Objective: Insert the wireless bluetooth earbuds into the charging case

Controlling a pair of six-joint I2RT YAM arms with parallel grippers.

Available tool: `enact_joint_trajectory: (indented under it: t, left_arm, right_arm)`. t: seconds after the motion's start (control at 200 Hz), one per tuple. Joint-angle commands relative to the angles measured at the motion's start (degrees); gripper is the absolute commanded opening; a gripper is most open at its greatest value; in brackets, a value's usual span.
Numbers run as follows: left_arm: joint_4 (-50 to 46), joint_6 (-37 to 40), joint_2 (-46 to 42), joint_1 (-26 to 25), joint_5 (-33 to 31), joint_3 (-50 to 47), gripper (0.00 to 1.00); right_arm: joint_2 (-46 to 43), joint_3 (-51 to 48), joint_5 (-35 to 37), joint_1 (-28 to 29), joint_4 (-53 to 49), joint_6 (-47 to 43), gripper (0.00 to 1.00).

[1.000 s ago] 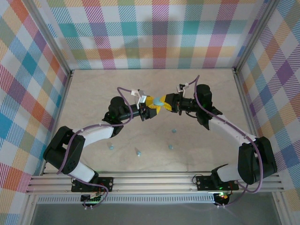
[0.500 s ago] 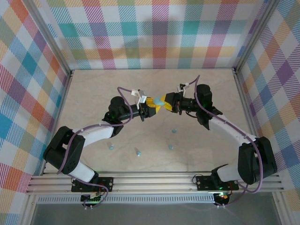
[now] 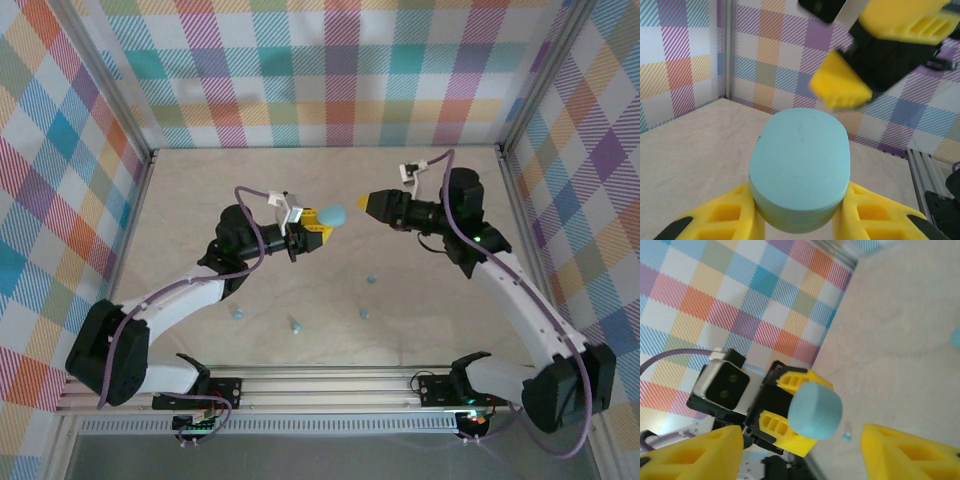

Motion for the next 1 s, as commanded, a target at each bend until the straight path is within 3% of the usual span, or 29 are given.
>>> enact_joint_trajectory:
  t: [0.0, 0.21, 0.405, 0.76, 0.995]
  left_arm:
    - [-11.0, 5.4, -4.4, 0.6, 2.1, 0.3, 0.17]
    - [-25.8, 11.4, -10.5, 0.9, 4.5, 1.6, 0.17]
    - [-29.3, 11.9, -12.6, 1.2, 7.4, 1.5, 0.17]
    - [-30.0, 11.6, -12.5, 1.2, 10.0, 1.5, 0.16]
    - [-30.9, 12.0, -12.5, 1.2, 11.0, 1.4, 0.15]
  right_arm:
    - [-2.6, 1.0, 2.7, 0.1, -9.4, -18.6, 0.58]
    - [-7.8, -2.8, 5.5, 3.2, -10.9, -37.3, 0.58]
    - [-7.6, -1.2, 10.0, 8.8, -17.0, -52.9, 0.7]
    - [-3.2, 0.3, 13.1, 15.1, -20.0, -62.1, 0.77]
    - [0.8, 3.1, 14.9, 18.8, -19.6, -61.7, 0.77]
